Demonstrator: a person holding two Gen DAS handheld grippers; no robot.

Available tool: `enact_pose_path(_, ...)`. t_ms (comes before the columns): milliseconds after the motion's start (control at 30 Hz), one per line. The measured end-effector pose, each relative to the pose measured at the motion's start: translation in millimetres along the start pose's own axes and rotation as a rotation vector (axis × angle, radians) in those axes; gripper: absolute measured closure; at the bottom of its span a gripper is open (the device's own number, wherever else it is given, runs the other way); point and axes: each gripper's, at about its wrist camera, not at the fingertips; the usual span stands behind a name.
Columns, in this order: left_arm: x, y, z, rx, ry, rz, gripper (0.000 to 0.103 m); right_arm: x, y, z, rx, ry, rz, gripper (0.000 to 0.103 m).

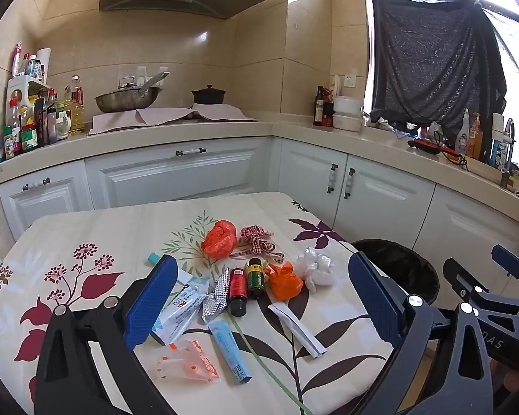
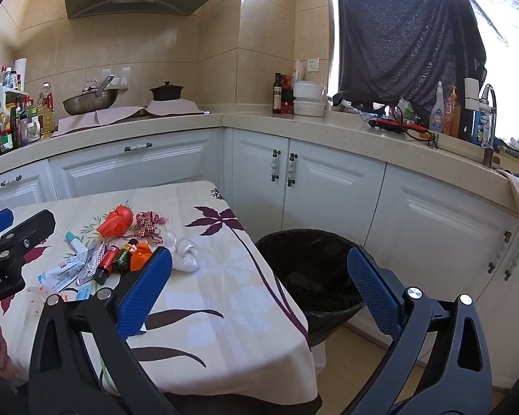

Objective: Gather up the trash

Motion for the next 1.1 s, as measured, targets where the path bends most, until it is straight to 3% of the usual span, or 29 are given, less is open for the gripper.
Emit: enact_pose_path(1100, -4.5, 1.8, -3.5, 0.001, 0.010, -0.006, 0.007, 3.9, -7.6, 5.7, -0.006, -0.008, -0.009, 0.004)
Point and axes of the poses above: each gripper's, at about its wrist camera, not at the fingertips, and z roughly against the way its jaws point, y to its left, x to its top, and after that the axes turned 10 degrees about y, right-handed
